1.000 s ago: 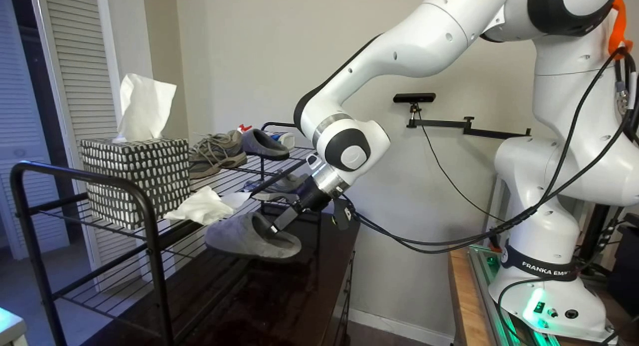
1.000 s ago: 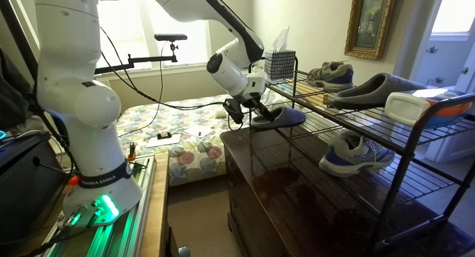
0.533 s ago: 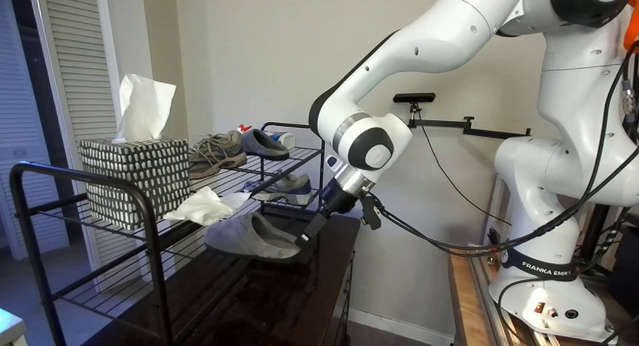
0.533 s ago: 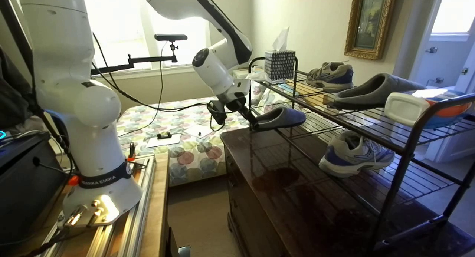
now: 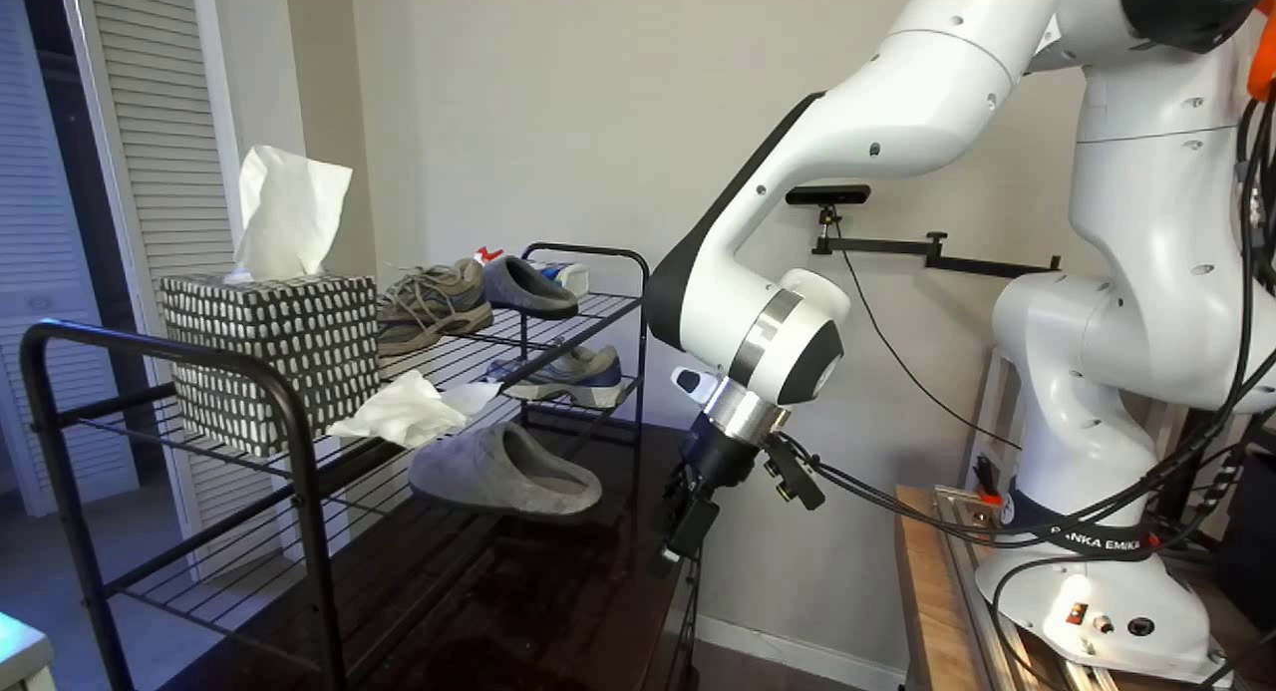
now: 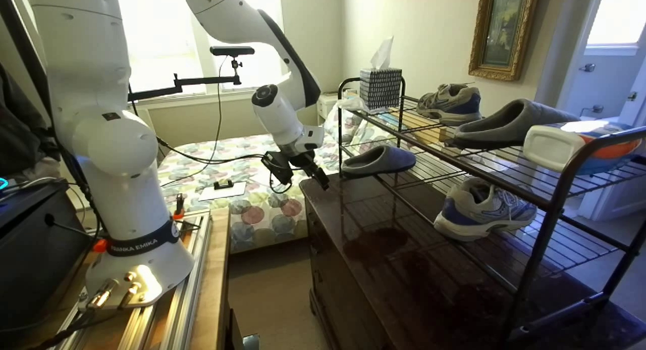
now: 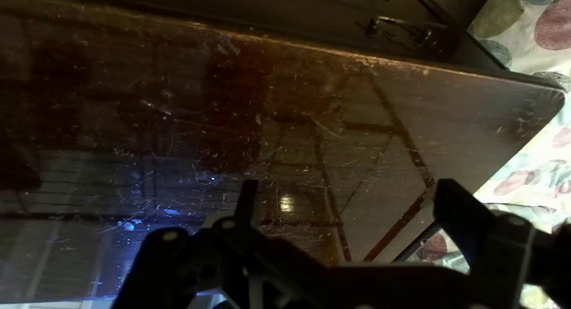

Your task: Remove the left grey house slipper from the topmost shelf and put it on the second shelf.

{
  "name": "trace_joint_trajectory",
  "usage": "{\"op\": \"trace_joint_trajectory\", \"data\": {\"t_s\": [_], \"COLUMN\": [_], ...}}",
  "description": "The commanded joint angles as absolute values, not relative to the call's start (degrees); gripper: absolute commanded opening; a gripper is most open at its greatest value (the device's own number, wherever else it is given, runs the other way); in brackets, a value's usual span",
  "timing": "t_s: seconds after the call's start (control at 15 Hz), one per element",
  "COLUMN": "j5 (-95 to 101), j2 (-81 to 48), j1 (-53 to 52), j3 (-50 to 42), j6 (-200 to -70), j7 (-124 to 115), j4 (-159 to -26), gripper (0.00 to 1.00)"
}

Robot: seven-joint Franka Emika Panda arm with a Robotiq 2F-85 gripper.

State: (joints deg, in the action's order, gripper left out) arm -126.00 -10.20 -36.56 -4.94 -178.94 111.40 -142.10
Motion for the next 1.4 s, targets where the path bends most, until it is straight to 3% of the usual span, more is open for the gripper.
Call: {"op": "trace_joint_trajectory", "data": {"t_s": [0.0,0.53,1.2,1.27,1.33], "j5": [-120.61,-121.09,-125.84,-126.11,-126.20], "j2": [-10.50,-11.41,-16.16,-16.51,-16.80], "j1": [-33.47,-29.92,-32.94,-33.35,-33.66], "j3": [-4.58,-5.54,-6.91,-7.30,-7.55], "j6": [-177.81,-176.00,-180.75,-181.32,-181.95], "j7": [107.22,104.11,107.26,107.39,107.32], "j4": [-141.22,-135.38,-128.14,-127.44,-126.86], "gripper": [1.00,1.00,1.00,0.75,0.74]}}
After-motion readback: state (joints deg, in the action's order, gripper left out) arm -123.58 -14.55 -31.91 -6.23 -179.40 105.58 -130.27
